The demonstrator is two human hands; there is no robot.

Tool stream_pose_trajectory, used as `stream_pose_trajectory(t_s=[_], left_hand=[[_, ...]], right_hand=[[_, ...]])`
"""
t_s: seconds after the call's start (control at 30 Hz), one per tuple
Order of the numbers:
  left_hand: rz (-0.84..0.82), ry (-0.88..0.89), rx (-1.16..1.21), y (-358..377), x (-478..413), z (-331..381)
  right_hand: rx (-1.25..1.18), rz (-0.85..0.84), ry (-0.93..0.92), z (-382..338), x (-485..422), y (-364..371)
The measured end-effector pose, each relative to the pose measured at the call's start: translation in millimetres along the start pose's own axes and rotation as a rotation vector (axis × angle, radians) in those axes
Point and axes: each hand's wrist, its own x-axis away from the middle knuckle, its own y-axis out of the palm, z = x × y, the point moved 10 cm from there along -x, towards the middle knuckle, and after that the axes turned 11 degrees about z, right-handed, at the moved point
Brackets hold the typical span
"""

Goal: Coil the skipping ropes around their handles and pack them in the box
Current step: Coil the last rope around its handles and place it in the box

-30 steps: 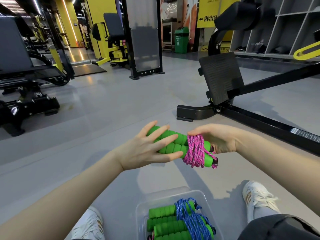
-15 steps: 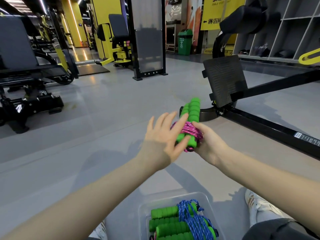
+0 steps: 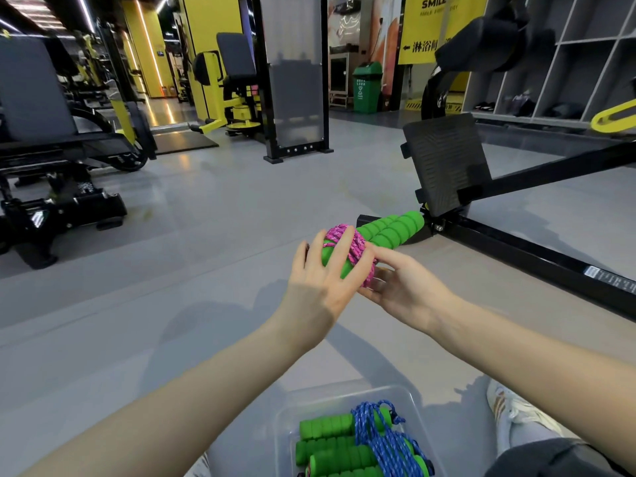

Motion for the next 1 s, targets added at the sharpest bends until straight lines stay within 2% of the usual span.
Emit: stream_pose_trajectory(t_s=[0.17,0.4,0.53,0.6,0.67,0.7,0.77,0.83,0.87,0.93,1.0], left_hand=[[-0.019,0.164,0.028,1,3,-2],[0.020,0.198,0.077,-11,6,-10],[-0.002,0.212,0.095,-13,7,-13],[-0.007,0.227,0.094,-14,8,-13],[-0.011,0.263,0.103,-16,9,-9],[-0.023,0.289,0.114,-16,10,-5],[-0.065,0.338,0.149,-16,16,3],[-0.111,0.378,0.178,-13,22,11],[-0.129,0.399,0.189,-12,26,17],[-0.133,0.436,0.216,-13,35,23],[-0.109,0.445,0.265,-17,45,27]], right_hand=[[0.100,0.003,0.022,4,0,-5],[0.247,-0.139,0.061,11,2,-8],[0.311,-0.109,0.083,5,-5,-29],[0.259,-0.072,0.033,-8,-11,-41],[0.287,-0.052,-0.110,-29,-15,-53],[0.399,-0.050,-0.217,-41,-15,-57],[0.857,-0.082,-0.456,-55,-8,-50],[1.332,-0.179,-0.703,-50,-1,-30],[1.486,-0.238,-0.821,-41,3,-19],[1.625,-0.337,-0.917,-21,5,-6],[1.607,-0.380,-0.858,-5,4,-7]])
